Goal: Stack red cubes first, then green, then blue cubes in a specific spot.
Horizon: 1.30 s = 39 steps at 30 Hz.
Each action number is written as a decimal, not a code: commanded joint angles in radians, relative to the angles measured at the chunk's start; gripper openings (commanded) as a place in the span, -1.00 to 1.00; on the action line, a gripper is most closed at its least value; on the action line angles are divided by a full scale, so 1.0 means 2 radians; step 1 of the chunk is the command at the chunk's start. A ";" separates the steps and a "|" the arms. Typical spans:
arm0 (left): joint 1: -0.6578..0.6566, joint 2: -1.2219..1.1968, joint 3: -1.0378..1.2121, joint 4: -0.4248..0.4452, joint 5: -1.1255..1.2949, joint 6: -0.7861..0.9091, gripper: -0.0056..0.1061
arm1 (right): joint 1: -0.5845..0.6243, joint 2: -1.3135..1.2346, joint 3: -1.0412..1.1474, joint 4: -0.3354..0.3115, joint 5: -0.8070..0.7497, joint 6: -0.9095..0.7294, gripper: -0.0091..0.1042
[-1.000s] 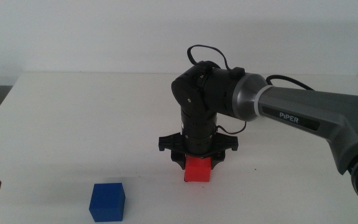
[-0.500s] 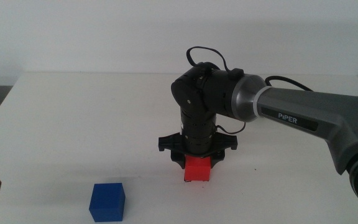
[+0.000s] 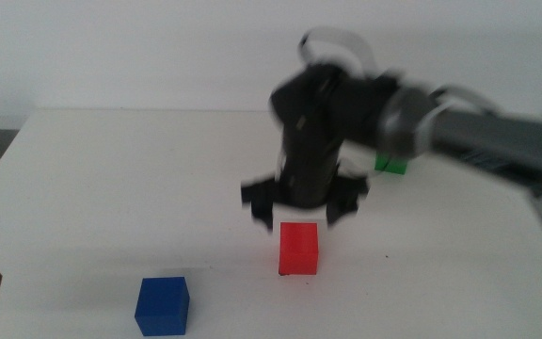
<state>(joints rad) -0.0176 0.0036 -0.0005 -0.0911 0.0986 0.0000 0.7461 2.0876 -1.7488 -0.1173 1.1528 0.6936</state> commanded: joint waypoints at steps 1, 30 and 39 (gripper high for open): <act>-0.002 -0.002 0.000 -0.001 -0.005 0.000 0.73 | -0.009 -0.062 -0.012 -0.015 0.018 -0.031 0.68; -0.002 -0.002 0.000 0.008 -0.004 0.000 0.73 | -0.234 0.115 -0.228 -0.023 0.034 -0.065 0.68; -0.002 -0.002 0.000 0.008 -0.004 0.000 0.73 | -0.235 0.135 -0.228 -0.030 -0.002 -0.056 0.68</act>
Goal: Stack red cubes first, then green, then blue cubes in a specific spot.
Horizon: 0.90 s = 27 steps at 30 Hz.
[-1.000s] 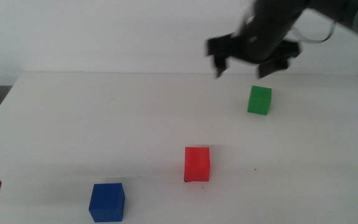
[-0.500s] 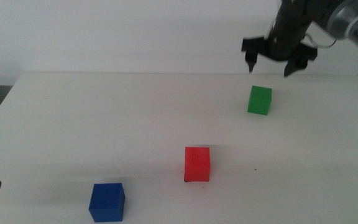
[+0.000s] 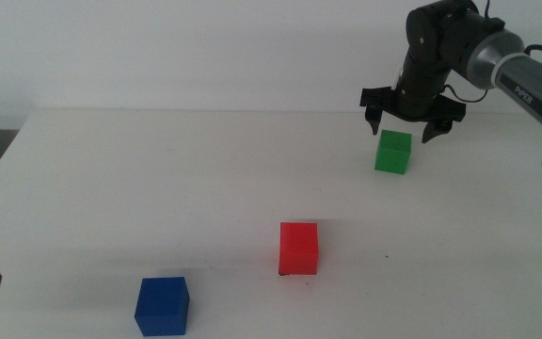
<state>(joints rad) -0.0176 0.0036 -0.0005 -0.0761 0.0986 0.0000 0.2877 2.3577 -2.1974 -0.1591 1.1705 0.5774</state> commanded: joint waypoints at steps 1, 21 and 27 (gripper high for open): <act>-0.002 -0.002 0.000 0.001 -0.004 0.000 0.73 | -0.006 0.003 -0.003 -0.009 -0.013 0.002 0.68; -0.002 -0.002 0.000 0.018 -0.004 0.000 0.73 | -0.010 0.047 -0.003 -0.012 -0.045 0.008 0.67; -0.002 -0.002 0.000 0.018 -0.004 0.000 0.73 | -0.010 0.050 -0.003 -0.012 -0.047 0.010 0.21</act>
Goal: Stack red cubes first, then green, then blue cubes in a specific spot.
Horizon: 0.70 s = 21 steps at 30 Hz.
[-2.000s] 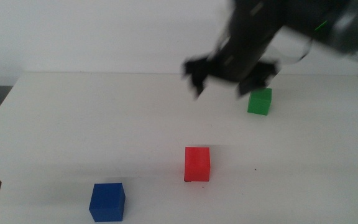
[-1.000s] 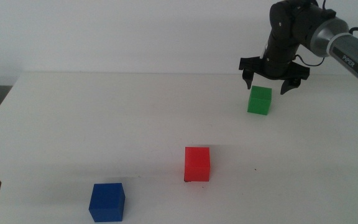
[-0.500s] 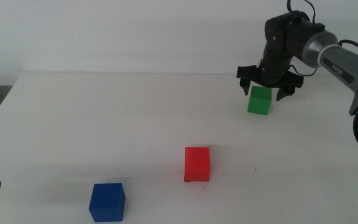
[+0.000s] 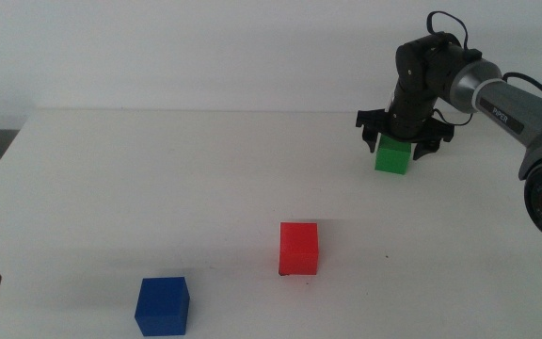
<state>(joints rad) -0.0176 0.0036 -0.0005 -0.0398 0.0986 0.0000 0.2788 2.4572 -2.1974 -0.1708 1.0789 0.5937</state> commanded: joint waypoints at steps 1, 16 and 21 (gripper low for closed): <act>-0.002 -0.002 0.000 0.000 -0.004 0.000 0.73 | -0.005 0.000 -0.003 -0.005 -0.001 0.004 0.10; -0.002 -0.002 0.000 0.000 -0.004 0.000 0.73 | 0.069 -0.171 0.109 -0.062 0.051 0.010 -0.62; -0.002 -0.002 0.000 0.000 -0.004 0.000 0.73 | 0.135 -0.271 0.216 -0.073 0.015 0.042 -0.61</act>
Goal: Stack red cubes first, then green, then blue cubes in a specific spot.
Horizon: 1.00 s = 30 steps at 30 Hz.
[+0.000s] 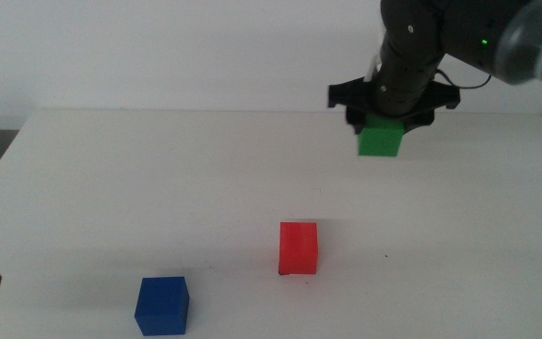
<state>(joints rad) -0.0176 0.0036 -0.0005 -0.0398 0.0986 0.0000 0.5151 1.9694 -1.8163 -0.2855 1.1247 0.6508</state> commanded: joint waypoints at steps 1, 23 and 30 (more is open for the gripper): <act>-0.002 -0.002 0.000 0.000 -0.004 0.000 0.73 | 0.031 -0.040 0.040 -0.016 -0.010 0.022 -0.61; -0.002 -0.002 0.000 0.000 -0.004 0.000 0.73 | 0.166 -0.010 0.097 -0.045 -0.028 0.161 -0.61; -0.002 -0.002 0.000 0.000 -0.004 0.000 0.73 | 0.166 -0.010 0.109 -0.044 -0.050 0.162 -0.61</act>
<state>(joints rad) -0.0176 0.0036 -0.0005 -0.0398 0.0986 0.0000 0.8461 1.9571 -1.6029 -0.3542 1.0399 0.9696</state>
